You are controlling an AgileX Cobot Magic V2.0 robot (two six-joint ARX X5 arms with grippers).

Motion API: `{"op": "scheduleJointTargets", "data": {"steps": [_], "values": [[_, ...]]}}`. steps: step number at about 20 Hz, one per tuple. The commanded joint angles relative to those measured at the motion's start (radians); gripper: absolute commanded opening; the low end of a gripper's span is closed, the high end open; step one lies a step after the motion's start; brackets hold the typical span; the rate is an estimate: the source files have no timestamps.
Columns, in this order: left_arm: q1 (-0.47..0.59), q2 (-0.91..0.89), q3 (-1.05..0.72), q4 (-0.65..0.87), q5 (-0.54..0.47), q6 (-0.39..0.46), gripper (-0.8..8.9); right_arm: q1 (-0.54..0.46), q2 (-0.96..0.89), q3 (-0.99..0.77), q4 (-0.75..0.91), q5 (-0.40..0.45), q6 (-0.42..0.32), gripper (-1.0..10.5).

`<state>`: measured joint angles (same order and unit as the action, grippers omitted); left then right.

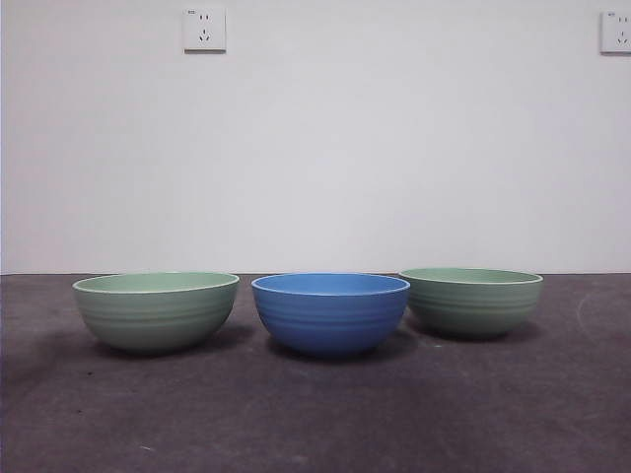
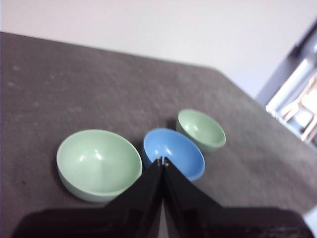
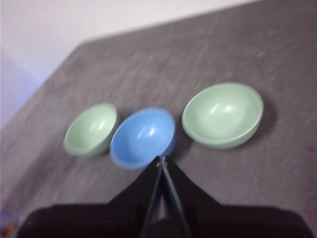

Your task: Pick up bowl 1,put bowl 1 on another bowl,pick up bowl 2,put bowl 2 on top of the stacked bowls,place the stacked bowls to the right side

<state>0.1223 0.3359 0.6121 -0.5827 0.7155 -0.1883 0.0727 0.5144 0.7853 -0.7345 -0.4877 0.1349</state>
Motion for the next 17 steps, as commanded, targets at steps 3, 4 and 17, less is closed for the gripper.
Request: {"op": "scheduleJointTargets", "data": {"steps": [3,4,17], "values": [[-0.002,0.089,0.13,-0.175,0.077,0.201,-0.07,0.003,0.099,0.142,-0.201,-0.061,-0.199,-0.1],[-0.006,0.106,0.152,-0.21,0.09,0.227,-0.07,0.003,0.114,0.161,-0.233,-0.068,-0.216,-0.1],[-0.111,0.246,0.304,-0.593,0.049,0.429,-0.04,0.035,0.176,0.219,-0.456,-0.069,-0.293,0.0]]}}
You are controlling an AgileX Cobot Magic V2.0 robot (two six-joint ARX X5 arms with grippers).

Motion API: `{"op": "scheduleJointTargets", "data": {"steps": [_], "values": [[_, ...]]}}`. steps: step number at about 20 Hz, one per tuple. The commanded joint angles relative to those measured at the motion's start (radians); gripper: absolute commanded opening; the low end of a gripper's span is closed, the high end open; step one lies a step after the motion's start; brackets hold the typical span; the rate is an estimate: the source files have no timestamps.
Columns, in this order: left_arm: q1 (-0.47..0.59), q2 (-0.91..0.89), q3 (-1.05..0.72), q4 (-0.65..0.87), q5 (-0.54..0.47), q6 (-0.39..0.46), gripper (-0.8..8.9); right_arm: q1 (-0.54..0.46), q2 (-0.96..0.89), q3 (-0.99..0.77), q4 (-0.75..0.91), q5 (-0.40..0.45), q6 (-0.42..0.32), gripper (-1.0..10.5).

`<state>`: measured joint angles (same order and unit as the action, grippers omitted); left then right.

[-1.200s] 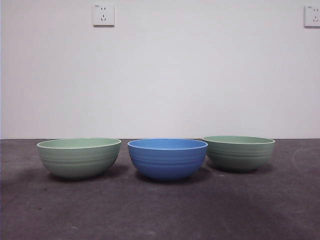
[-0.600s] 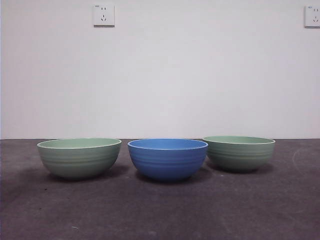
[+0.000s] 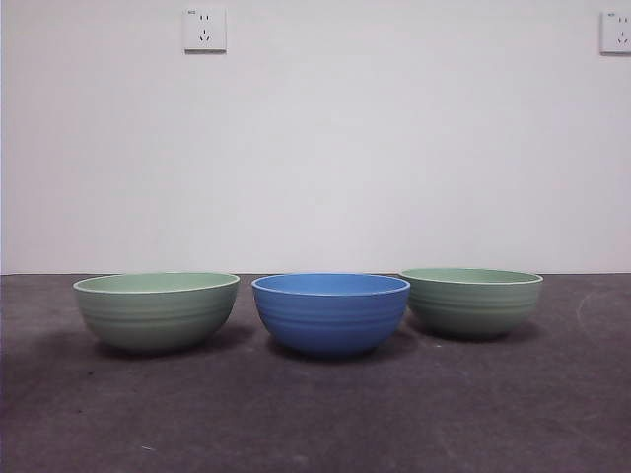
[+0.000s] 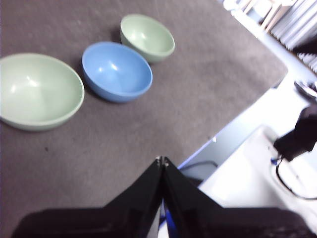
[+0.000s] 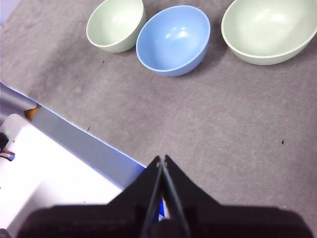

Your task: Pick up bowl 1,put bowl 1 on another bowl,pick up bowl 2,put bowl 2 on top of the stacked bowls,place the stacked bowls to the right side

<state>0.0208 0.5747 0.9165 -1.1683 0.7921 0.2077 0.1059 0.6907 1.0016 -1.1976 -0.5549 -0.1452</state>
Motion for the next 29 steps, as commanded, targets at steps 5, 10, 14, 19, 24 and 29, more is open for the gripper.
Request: {"op": "scheduleJointTargets", "data": {"steps": [5,10,14,19,24,29], "values": [[-0.014,0.018,0.0,-0.008,-0.058,0.024,1.22,0.002,0.003,0.003,0.008,0.005,0.002,0.7],[-0.014,0.019,0.001,-0.007,-0.059,0.007,5.71,0.002,0.011,0.003,0.01,0.005,0.055,4.5],[-0.014,0.019,0.001,-0.006,-0.06,-0.002,5.68,0.002,0.016,0.003,0.01,0.005,0.064,5.5],[-0.014,0.019,0.001,-0.006,-0.058,-0.002,5.67,0.002,0.023,0.003,0.01,0.005,0.07,5.5],[-0.014,0.019,0.001,-0.006,-0.058,-0.002,5.66,0.002,0.04,0.003,0.016,0.007,0.09,5.4],[-0.014,0.019,0.001,-0.004,-0.059,-0.003,5.66,0.002,0.093,0.003,0.121,0.024,0.168,5.4]]}}
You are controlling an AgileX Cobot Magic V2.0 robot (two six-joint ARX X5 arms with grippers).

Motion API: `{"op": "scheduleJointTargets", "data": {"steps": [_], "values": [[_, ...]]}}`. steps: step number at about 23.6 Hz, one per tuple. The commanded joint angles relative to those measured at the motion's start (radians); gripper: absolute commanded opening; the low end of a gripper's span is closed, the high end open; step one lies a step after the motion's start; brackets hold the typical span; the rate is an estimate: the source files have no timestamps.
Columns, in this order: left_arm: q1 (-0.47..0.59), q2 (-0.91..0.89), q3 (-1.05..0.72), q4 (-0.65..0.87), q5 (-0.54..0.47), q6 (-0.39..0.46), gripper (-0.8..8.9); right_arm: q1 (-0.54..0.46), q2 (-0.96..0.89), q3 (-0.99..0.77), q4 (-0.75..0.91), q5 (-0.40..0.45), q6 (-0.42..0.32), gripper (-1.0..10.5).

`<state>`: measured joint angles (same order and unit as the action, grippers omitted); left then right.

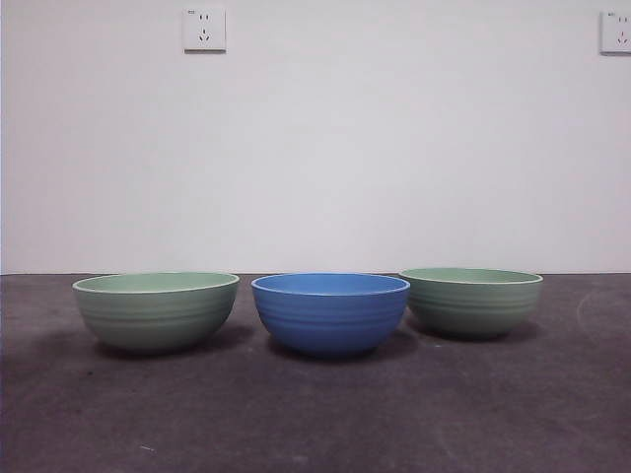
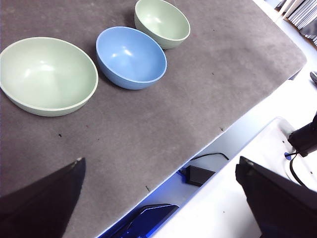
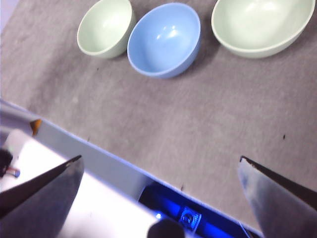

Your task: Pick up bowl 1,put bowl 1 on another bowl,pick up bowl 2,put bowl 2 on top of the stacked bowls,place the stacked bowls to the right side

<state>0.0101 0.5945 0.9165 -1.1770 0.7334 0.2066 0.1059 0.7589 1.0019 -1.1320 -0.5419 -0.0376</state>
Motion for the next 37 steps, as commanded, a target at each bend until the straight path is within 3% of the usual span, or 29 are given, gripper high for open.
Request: {"op": "scheduleJointTargets", "data": {"steps": [1,8,20,29,33,37], "values": [[-0.003,-0.001,0.001,0.005,0.0,-0.002,5.66,0.002,0.046,0.003,0.093,0.032,0.092,5.4],[-0.003,-0.001,0.001,0.005,0.0,-0.002,5.66,0.002,0.249,0.003,0.317,0.15,0.188,5.4],[-0.003,-0.001,0.001,0.005,0.0,-0.004,5.66,0.002,0.653,0.003,0.619,0.242,0.226,5.3],[-0.003,-0.001,0.001,0.005,0.0,-0.004,5.66,0.002,0.832,0.003,0.763,0.282,0.232,5.3],[-0.003,-0.001,0.001,0.005,-0.001,-0.005,5.66,0.002,0.885,0.003,0.803,0.317,0.232,4.0],[-0.003,-0.001,0.001,0.005,-0.001,-0.004,5.66,0.002,0.912,0.003,0.825,0.318,0.231,3.5]]}}
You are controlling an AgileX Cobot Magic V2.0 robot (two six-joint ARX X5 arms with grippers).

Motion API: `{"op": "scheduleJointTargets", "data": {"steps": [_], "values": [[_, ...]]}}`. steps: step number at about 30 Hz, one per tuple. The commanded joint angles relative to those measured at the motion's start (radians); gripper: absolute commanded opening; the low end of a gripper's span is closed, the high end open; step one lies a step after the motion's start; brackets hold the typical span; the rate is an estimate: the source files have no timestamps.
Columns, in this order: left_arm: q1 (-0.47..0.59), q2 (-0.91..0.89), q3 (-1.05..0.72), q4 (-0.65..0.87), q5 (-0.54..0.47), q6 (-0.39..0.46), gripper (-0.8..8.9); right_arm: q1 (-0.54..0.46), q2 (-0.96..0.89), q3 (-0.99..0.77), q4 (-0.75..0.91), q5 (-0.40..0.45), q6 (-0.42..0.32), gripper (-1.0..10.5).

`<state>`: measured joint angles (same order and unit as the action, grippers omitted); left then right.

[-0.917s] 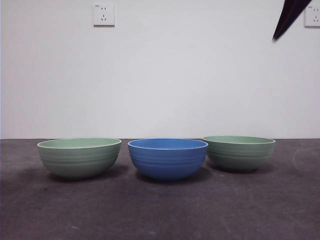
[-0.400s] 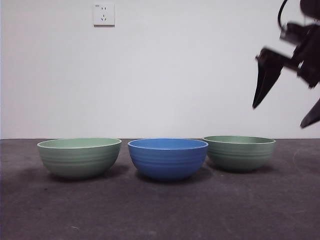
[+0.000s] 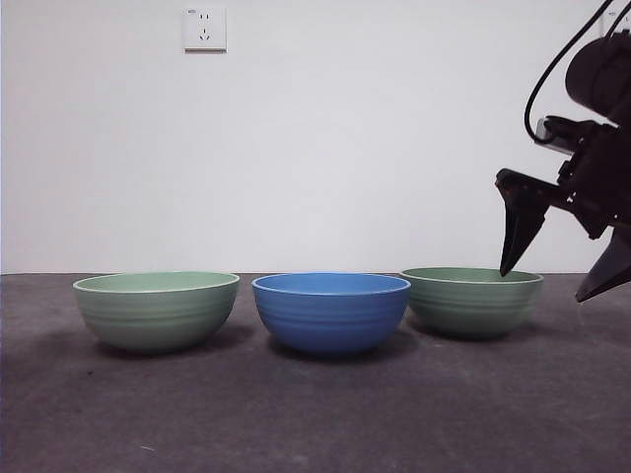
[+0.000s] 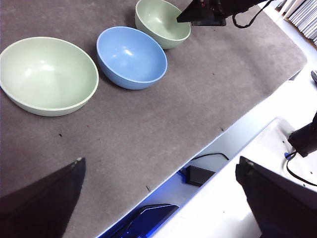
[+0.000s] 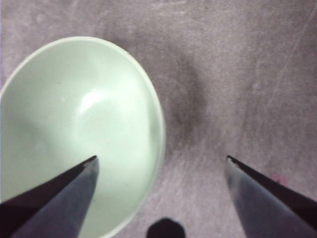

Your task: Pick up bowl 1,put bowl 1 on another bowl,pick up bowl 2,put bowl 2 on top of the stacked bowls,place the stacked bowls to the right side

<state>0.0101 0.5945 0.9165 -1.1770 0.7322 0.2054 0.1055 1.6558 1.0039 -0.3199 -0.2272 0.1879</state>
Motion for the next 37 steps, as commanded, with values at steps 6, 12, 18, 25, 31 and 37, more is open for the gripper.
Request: {"op": "scheduleJointTargets", "data": {"steps": [6,12,18,25,31,37], "values": [[-0.003,-0.001,0.001,0.006,-0.027,-0.003,5.66,0.003,0.041,0.001,0.028,0.002,0.006,1.5],[-0.003,-0.001,0.001,0.005,-0.031,-0.003,5.66,0.003,0.054,0.001,0.037,0.002,0.006,0.1],[-0.003,-0.001,0.001,0.006,-0.032,-0.003,5.66,0.003,0.054,0.001,0.055,0.002,0.006,-0.1],[-0.003,-0.001,0.001,0.011,-0.032,-0.003,5.66,0.003,-0.005,0.002,0.048,-0.002,0.006,-0.1],[-0.003,-0.001,0.001,0.027,-0.032,-0.003,5.66,0.04,-0.141,0.014,0.02,-0.006,-0.005,-0.1],[-0.003,-0.001,0.001,0.031,-0.032,-0.003,5.66,0.155,-0.217,0.018,0.02,-0.006,-0.006,-0.1]]}}
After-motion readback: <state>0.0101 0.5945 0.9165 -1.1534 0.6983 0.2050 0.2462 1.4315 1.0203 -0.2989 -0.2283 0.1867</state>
